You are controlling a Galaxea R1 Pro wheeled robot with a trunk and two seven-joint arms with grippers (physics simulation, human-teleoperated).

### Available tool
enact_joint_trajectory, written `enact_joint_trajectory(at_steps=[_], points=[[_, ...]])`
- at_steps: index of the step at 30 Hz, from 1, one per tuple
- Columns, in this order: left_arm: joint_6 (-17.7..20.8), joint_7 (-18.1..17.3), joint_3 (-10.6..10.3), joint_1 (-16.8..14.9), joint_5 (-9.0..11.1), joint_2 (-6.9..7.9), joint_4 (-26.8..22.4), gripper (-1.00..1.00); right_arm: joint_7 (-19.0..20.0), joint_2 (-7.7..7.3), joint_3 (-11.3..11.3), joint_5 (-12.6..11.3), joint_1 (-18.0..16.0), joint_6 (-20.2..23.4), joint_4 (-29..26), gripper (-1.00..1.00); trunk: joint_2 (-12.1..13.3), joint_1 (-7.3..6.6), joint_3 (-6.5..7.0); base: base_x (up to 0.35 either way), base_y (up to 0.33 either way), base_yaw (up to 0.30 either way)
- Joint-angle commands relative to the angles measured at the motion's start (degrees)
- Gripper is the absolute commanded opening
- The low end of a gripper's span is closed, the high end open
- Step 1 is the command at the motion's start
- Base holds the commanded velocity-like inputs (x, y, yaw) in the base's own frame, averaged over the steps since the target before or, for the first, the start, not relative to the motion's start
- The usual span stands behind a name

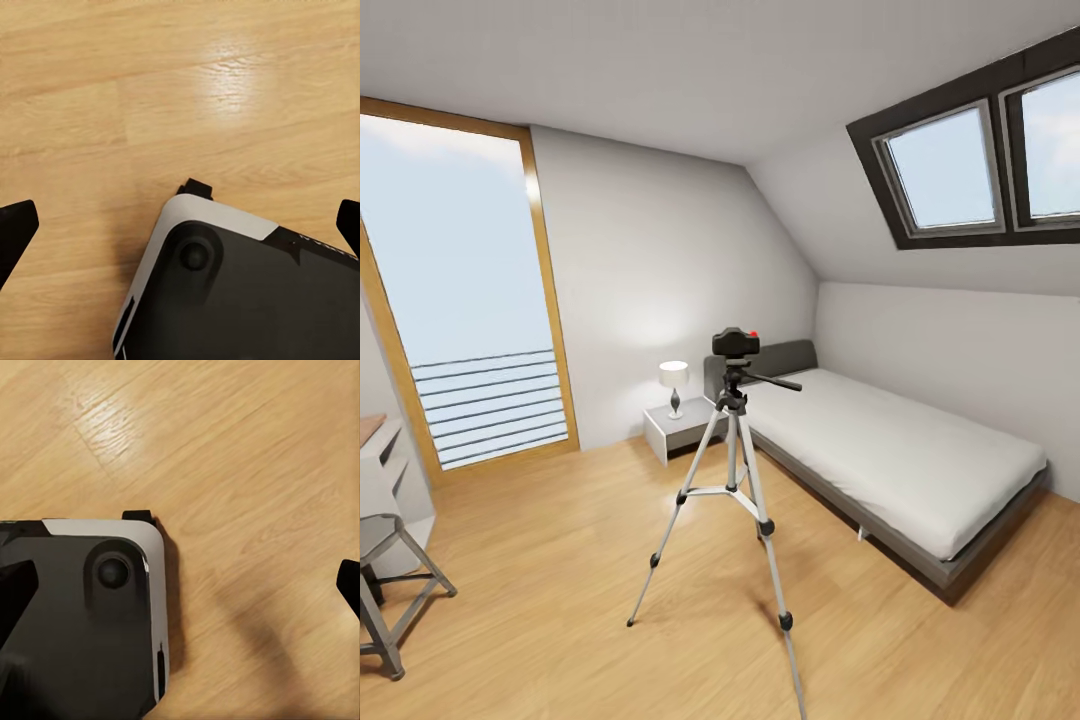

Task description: Attach the digital camera to the camera tripod in the bedroom.

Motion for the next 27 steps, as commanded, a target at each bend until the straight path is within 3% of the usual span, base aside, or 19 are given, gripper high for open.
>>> enact_joint_trajectory(at_steps=[1, 27], points=[[0.0, 0.2, -0.5, 0.0, 0.4, 0.01, 0.0, 1.0, 0.2, -0.04, -0.5, 0.4, 0.0, -0.3, 0.2, 1.0, 0.0, 0.02, -0.02, 0.0, 0.0, 0.0], [-0.3, 0.3, -0.9, 0.1, 0.0, -0.05, -0.7, 1.0, 0.2, -0.02, 0.0, 0.6, 0.1, 0.1, 0.2, 1.0, 0.0, 0.02, -0.02, 0.0, 0.0, 0.0]])
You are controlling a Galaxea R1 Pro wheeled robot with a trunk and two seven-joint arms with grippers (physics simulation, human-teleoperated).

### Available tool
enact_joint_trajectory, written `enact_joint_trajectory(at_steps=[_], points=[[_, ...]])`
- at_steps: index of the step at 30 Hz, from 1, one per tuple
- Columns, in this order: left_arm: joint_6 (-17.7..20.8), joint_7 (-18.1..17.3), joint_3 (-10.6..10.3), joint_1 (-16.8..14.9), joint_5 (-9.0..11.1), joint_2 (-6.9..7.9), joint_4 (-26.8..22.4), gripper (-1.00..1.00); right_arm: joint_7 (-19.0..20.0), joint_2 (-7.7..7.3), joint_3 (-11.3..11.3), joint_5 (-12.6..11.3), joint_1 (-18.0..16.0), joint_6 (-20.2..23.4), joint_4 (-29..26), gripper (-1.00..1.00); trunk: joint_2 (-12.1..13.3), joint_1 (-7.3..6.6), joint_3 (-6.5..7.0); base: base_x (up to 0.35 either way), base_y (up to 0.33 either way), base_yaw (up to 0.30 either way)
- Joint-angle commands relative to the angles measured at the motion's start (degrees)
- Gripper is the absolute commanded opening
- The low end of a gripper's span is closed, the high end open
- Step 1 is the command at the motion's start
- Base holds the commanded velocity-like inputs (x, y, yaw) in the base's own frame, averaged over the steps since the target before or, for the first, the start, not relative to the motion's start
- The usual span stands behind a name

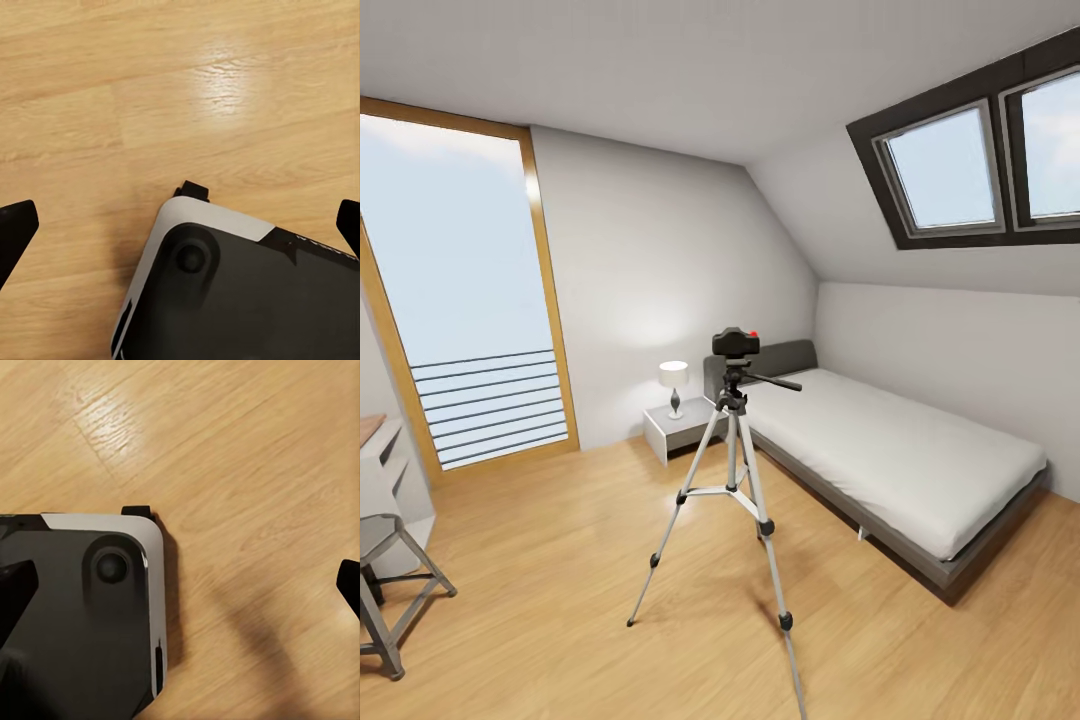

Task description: Attach the digital camera to the camera tripod in the bedroom.

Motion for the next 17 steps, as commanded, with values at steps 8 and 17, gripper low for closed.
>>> enact_joint_trajectory(at_steps=[8, 17], points=[[0.0, 0.3, -0.5, 0.0, 0.4, -0.09, 0.0, 1.0, 0.2, 0.19, -0.5, 0.6, -0.1, -0.4, 0.2, 1.0, 0.0, 0.02, -0.02, 0.0, 0.0, 0.0], [0.0, 0.3, -0.4, 0.0, 0.4, -0.09, -0.1, 1.0, 0.2, 0.25, -0.4, 0.7, -0.1, -0.6, 0.2, 1.0, 0.0, 0.02, -0.02, 0.0, 0.0, 0.0]])
